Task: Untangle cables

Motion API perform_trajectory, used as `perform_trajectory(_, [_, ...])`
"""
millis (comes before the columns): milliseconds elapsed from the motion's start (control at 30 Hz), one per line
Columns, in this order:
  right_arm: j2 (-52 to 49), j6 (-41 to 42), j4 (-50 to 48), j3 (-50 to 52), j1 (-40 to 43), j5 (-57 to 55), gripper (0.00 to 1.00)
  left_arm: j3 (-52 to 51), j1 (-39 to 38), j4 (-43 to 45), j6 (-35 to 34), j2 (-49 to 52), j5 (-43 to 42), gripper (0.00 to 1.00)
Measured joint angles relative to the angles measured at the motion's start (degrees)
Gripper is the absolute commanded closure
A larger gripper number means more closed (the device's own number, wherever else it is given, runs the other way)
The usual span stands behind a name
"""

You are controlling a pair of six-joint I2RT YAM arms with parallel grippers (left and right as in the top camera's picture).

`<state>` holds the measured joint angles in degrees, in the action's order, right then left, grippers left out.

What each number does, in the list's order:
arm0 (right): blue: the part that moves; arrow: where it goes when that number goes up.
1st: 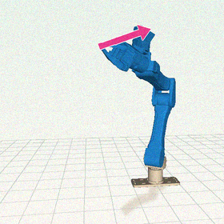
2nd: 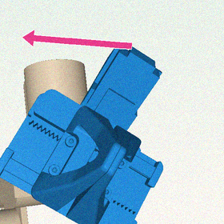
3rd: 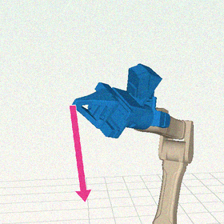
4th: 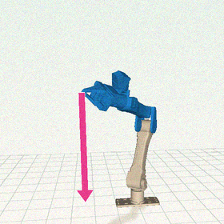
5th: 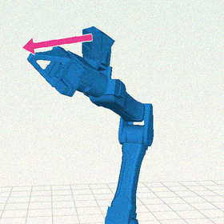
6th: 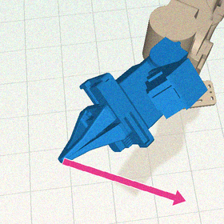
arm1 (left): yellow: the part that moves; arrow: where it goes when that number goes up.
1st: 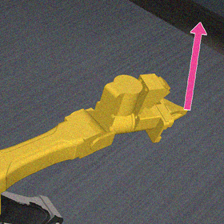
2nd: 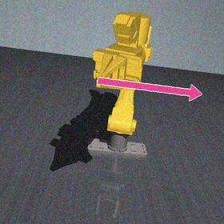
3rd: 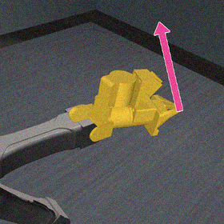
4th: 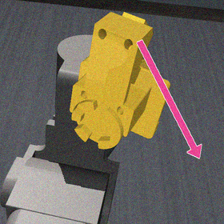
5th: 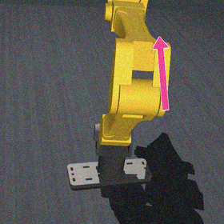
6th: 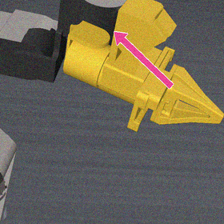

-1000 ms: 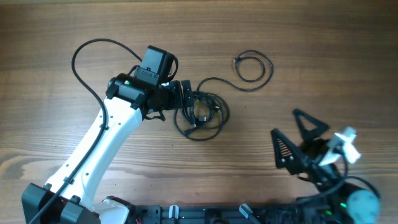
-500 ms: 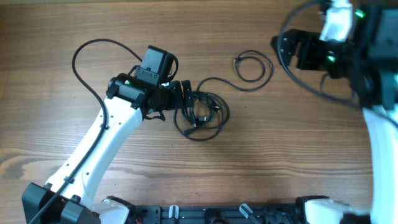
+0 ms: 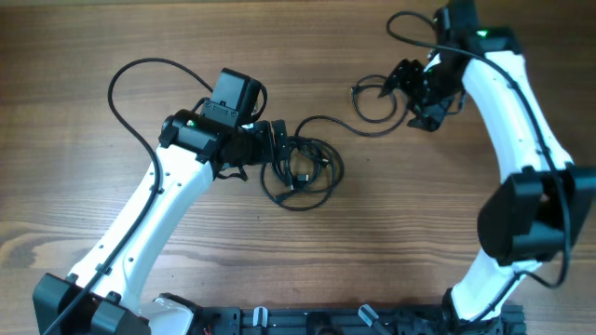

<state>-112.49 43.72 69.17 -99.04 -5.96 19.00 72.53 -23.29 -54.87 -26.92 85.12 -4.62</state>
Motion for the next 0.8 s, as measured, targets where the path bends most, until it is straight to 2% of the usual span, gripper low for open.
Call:
perform_trajectory(133, [-6.6,5.1,-2.1,0.0,-3.5,-1.6,0.28,0.0,0.0,0.0,0.0,0.0,0.0,0.0])
perform_trajectory(267, [-7.8,8.2,-5.2,0.0,-4.5,-3.9,0.37,0.0,0.0,0.0,0.0,0.0,0.0,0.0])
perform_trajectory(400, [-9.1,10.1,-5.9,0.0,-4.5,-5.5,0.37,0.0,0.0,0.0,0.0,0.0,0.0,0.0])
perform_trajectory(533, [-9.9,10.9,-11.0,2.7,-5.6,-6.0,0.41,0.0,0.0,0.0,0.0,0.0,0.0,0.0])
perform_trajectory(800, [-10.0,12.6,-16.8,8.8,-8.1,-9.7,0.41,0.0,0.0,0.0,0.0,0.0,0.0,0.0])
